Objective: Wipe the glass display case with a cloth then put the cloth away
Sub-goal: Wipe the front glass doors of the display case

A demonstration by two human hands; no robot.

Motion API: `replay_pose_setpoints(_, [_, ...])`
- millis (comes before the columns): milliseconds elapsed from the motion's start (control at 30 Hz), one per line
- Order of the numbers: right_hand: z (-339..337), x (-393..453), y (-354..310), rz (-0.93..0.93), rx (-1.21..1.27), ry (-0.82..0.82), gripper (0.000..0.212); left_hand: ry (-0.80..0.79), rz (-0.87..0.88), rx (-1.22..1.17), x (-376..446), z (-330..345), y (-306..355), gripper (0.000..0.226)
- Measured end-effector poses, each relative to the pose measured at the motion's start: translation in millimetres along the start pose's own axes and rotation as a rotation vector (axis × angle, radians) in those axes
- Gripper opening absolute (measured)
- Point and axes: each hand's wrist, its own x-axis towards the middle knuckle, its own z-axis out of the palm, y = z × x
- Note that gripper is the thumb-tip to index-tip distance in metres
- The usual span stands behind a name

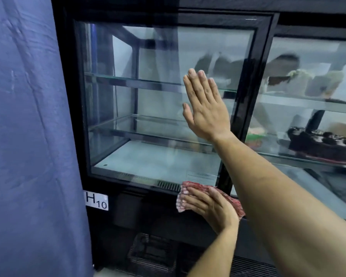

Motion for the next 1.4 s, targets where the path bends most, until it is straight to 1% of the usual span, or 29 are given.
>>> replay_pose_setpoints(67, [-2.3,-4.2,5.8,-0.029,0.018,0.011,0.064,0.021,0.043,0.080,-7.8,21.5,-8.3,0.065])
replay_pose_setpoints(133, [-2.4,-5.8,9.0,-0.046,0.029,0.020,0.063,0.003,0.067,0.113,-4.5,15.9,-8.5,0.067])
replay_pose_setpoints(167, [-2.9,-6.1,8.6,-0.046,0.035,0.021,0.063,-0.011,-0.002,0.011,3.3,4.9,-2.7,0.071])
replay_pose_setpoints(200, [-3.5,-5.9,7.7,-0.040,0.036,0.025,0.063,-0.038,-0.121,-0.103,17.0,-8.7,4.1,0.075])
replay_pose_setpoints(233, [-4.2,-5.7,6.9,-0.031,0.035,0.027,0.062,-0.071,-0.192,-0.195,35.3,-25.0,5.3,0.076])
replay_pose_setpoints(267, [-4.7,-6.1,6.4,-0.025,0.034,0.023,0.062,-0.038,-0.212,-0.240,57.4,-39.3,0.2,0.077])
replay_pose_setpoints(333, [-4.5,-7.0,5.0,-0.026,0.030,0.020,0.062,0.103,-0.231,-0.185,112.6,-62.5,-23.1,0.077])
replay_pose_setpoints(367, [-4.7,-6.9,3.9,-0.024,0.024,0.020,0.062,0.130,-0.251,-0.141,131.1,-66.9,-29.3,0.078])
replay_pose_setpoints(400, [-4.7,-6.7,2.4,-0.017,0.016,0.017,0.062,0.115,-0.256,-0.111,137.6,-67.9,-32.2,0.077])
replay_pose_setpoints(467, [-3.9,-7.3,-0.1,-0.005,0.003,0.013,0.063,0.071,-0.227,-0.129,110.8,-59.4,-21.3,0.072])
replay_pose_setpoints(567, [-5.3,-7.5,0.3,-0.001,-0.010,0.003,0.063,-0.042,-0.141,-0.091,32.1,-25.3,5.1,0.070])
replay_pose_setpoints(633, [-4.9,-7.1,1.5,-0.013,-0.008,-0.001,0.063,-0.097,-0.186,-0.079,7.2,-9.3,12.4,0.072])
replay_pose_setpoints(667, [-4.2,-7.0,2.3,-0.020,-0.006,-0.002,0.063,-0.115,-0.213,-0.055,4.7,-4.5,14.5,0.070])
replay_pose_setpoints(733, [-2.5,-6.2,3.5,-0.026,-0.007,-0.008,0.064,-0.141,-0.280,-0.094,14.7,-13.6,21.0,0.068])
replay_pose_setpoints(833, [-1.8,-8.0,3.6,-0.018,-0.015,-0.003,0.064,-0.018,-0.278,-0.203,60.6,-41.5,15.8,0.065])
replay_pose_setpoints(933, [-2.6,-7.8,-0.4,0.004,-0.025,0.006,0.065,0.119,-0.273,-0.205,144.8,-77.4,-21.4,0.074])
replay_pose_setpoints(1067, [-3.0,-7.5,-1.6,0.003,-0.043,-0.008,0.065,0.148,-0.209,-0.172,236.3,-131.2,-61.3,0.072])
replay_pose_setpoints(1167, [-3.6,-8.0,-2.2,0.007,-0.044,-0.007,0.065,0.194,-0.251,-0.108,285.2,-155.4,-79.4,0.068])
replay_pose_setpoints(1233, [-1.8,-7.5,-4.9,0.018,-0.052,0.000,0.065,0.198,-0.258,-0.065,294.9,-158.0,-79.8,0.071])
replay_pose_setpoints(1300, [-1.9,-7.5,-5.4,0.024,-0.039,-0.017,0.066,0.183,-0.188,-0.018,275.1,-146.6,-66.8,0.071])
replay_pose_setpoints(1333, [-2.6,-8.1,-4.0,0.026,-0.032,-0.028,0.066,0.156,-0.104,0.028,256.9,-136.3,-56.9,0.070])
replay_pose_setpoints(1400, [-5.8,-6.5,-3.2,0.029,-0.004,-0.044,0.067,0.086,0.143,0.155,215.7,-113.7,-42.9,0.067])
